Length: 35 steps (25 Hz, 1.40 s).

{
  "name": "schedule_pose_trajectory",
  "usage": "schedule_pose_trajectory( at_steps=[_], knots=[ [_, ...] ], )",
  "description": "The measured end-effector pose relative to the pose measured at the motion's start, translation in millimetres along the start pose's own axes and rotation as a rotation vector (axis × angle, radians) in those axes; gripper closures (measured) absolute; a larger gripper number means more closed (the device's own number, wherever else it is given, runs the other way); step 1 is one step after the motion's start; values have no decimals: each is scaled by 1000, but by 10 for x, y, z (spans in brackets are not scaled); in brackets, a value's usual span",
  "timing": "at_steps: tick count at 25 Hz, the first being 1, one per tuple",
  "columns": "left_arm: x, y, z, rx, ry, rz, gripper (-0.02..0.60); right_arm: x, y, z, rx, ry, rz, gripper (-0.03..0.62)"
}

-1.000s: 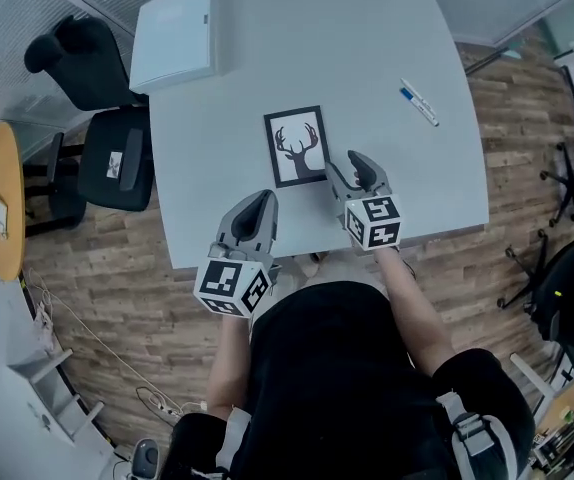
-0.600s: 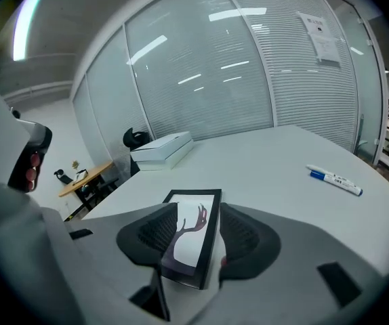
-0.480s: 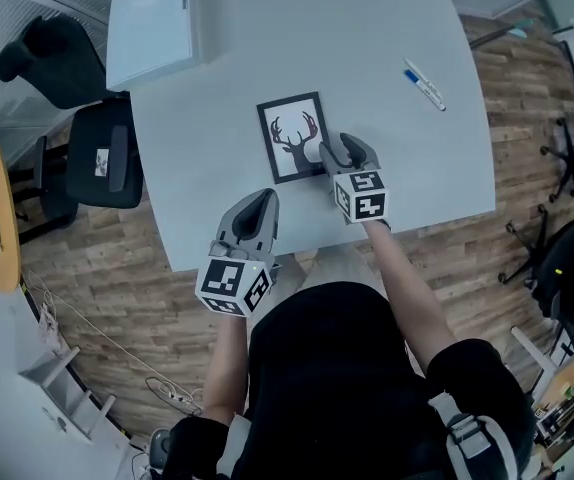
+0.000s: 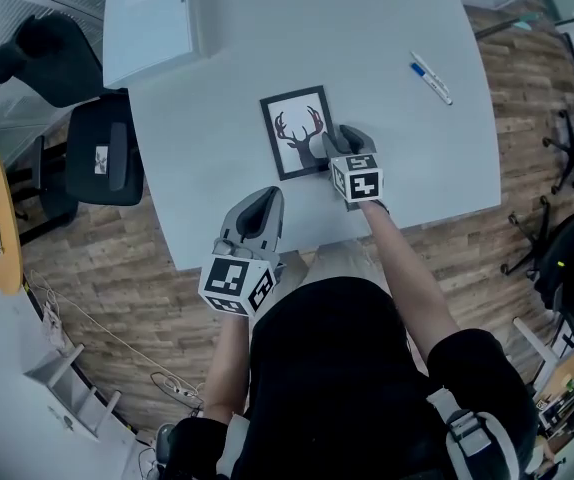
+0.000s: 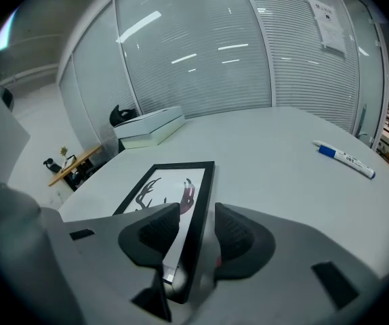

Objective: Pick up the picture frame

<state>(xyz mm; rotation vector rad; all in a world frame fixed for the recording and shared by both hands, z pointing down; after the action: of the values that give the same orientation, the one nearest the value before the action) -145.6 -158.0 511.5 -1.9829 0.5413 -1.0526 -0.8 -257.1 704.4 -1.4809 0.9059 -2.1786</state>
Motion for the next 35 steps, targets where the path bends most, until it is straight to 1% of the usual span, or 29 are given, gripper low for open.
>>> schedule_pose_trajectory(
  at_steps=[7, 15, 18, 20, 21, 30, 35],
  knots=[
    [3, -31, 3, -5, -11, -10, 557, 90, -50, 29, 24, -5, -20, 437],
    [-54, -89, -8, -27, -4, -9, 557, 145, -69, 25, -19, -26, -53, 465],
    [-72, -84, -8, -33, -3, -4, 557, 159, -67, 8, -19, -23, -71, 468],
    [-78, -78, -10, -35, -1, -2, 557, 173, -69, -11, -18, -23, -80, 491],
    [-80, -78, -9, -35, 0, -1, 557, 175, -69, -14, -16, -24, -81, 491],
    [-99, -75, 25, -41, 7, 8, 557, 165, -75, 33, 98, 12, -69, 505],
    [-130, -38, 38, -38, 15, 15, 557, 131, -65, 34, 113, 21, -58, 513]
  ],
)
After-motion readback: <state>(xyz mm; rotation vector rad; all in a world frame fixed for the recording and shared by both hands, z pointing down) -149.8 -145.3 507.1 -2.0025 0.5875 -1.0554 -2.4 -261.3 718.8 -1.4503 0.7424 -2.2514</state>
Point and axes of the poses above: the fingertips, and each gripper's own axes: x forward along the fingers, z to its right, y out of its top, the point moved 3 cm from there along -x, backward along the fingers, and after that the axes turned 3 degrees about x, right-handed, at the moved point
